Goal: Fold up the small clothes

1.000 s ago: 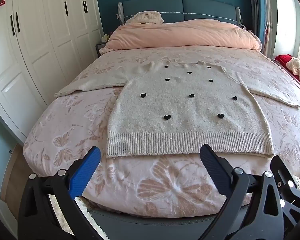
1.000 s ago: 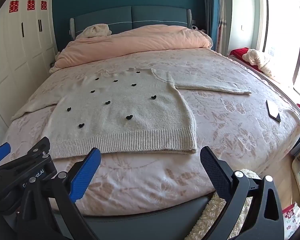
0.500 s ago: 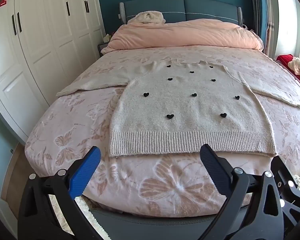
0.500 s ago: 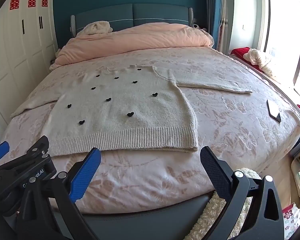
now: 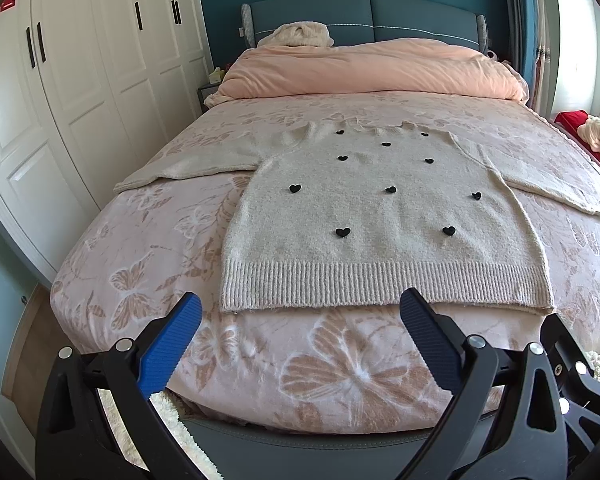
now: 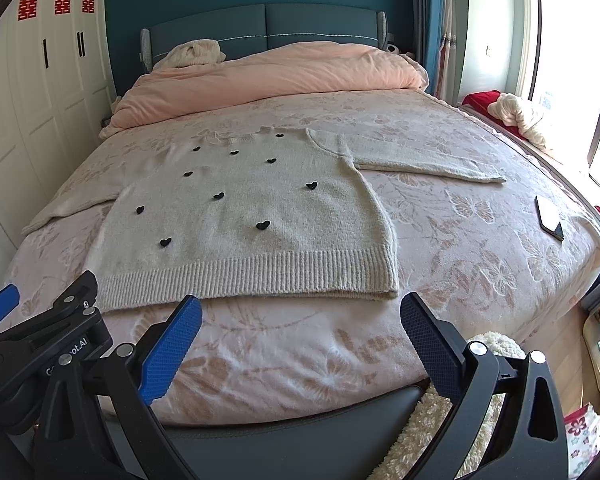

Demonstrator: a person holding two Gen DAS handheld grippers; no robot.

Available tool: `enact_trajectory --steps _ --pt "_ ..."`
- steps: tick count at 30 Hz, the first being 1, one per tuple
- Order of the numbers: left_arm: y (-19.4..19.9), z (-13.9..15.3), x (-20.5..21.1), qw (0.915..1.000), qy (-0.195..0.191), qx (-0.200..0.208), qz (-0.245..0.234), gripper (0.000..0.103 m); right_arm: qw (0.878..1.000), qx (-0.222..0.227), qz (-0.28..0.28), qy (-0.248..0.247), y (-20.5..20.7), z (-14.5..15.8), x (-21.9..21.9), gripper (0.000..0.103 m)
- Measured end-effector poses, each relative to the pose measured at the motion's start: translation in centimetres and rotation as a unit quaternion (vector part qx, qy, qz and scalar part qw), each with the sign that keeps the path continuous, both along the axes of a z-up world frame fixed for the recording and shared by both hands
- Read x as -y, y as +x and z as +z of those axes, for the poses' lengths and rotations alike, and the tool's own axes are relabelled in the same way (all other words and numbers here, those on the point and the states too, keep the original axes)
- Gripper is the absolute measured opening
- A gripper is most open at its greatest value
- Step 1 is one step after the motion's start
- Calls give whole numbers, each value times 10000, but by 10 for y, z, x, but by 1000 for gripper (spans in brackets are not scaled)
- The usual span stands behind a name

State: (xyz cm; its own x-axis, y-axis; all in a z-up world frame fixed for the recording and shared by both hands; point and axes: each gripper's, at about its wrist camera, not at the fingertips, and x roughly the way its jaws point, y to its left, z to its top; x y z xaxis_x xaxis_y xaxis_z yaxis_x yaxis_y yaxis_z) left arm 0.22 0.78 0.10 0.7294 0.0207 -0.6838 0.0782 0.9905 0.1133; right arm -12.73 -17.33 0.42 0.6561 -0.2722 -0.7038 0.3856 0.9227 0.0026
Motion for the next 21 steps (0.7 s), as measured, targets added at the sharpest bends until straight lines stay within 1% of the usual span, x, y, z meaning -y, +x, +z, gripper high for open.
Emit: enact_trajectory --steps 21 --pt "0 -1 -2 10000 9 10 8 96 10000 -11 -6 3 0 0 1 98"
